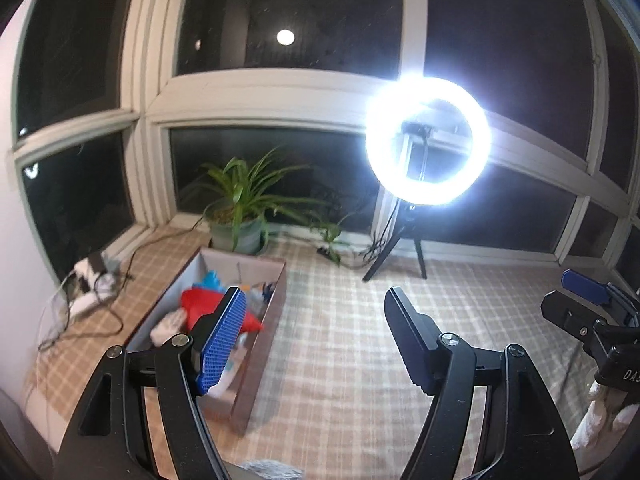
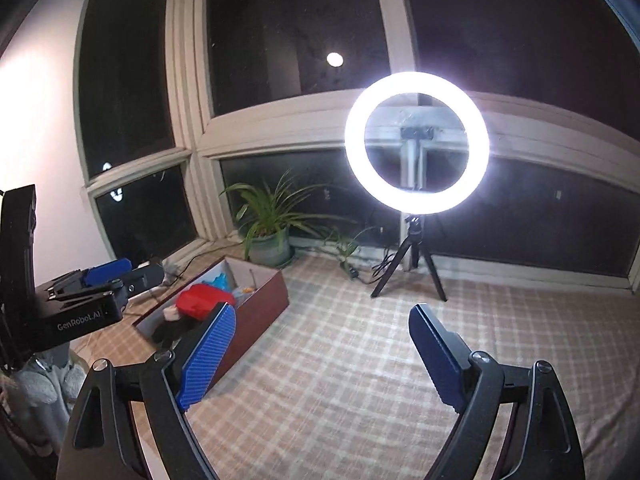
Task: Organize soft objects
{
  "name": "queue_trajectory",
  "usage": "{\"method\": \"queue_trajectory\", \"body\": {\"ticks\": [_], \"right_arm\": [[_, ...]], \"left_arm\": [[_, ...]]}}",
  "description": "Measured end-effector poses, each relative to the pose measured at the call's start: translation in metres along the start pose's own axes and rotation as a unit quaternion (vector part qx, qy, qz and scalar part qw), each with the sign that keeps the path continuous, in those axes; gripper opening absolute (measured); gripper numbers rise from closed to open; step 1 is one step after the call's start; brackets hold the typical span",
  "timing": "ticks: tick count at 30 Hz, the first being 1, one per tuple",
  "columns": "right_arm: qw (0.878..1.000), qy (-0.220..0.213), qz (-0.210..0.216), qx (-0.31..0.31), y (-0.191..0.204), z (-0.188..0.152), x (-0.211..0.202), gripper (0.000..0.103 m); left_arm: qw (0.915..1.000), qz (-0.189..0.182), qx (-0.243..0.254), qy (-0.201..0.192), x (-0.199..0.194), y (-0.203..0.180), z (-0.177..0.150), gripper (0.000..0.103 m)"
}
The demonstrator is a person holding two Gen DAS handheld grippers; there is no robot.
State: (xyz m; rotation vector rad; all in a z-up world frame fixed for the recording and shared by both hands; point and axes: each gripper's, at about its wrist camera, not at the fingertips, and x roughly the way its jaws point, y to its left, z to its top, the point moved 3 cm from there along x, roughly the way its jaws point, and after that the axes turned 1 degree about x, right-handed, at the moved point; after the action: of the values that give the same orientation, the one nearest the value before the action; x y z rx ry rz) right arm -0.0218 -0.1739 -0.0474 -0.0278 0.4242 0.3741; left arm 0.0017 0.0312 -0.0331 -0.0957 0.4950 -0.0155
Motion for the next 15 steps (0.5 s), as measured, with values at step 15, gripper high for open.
{"method": "queue_trajectory", "body": {"ticks": [15], "right_arm": [[0.999,0.026,0.040,-0.020,0.029,-0.024,0.005,0.086]], "left_arm": [[0.9980,0.055,-0.029,0.009,-0.028,0.021,-0.025,0.072]]}}
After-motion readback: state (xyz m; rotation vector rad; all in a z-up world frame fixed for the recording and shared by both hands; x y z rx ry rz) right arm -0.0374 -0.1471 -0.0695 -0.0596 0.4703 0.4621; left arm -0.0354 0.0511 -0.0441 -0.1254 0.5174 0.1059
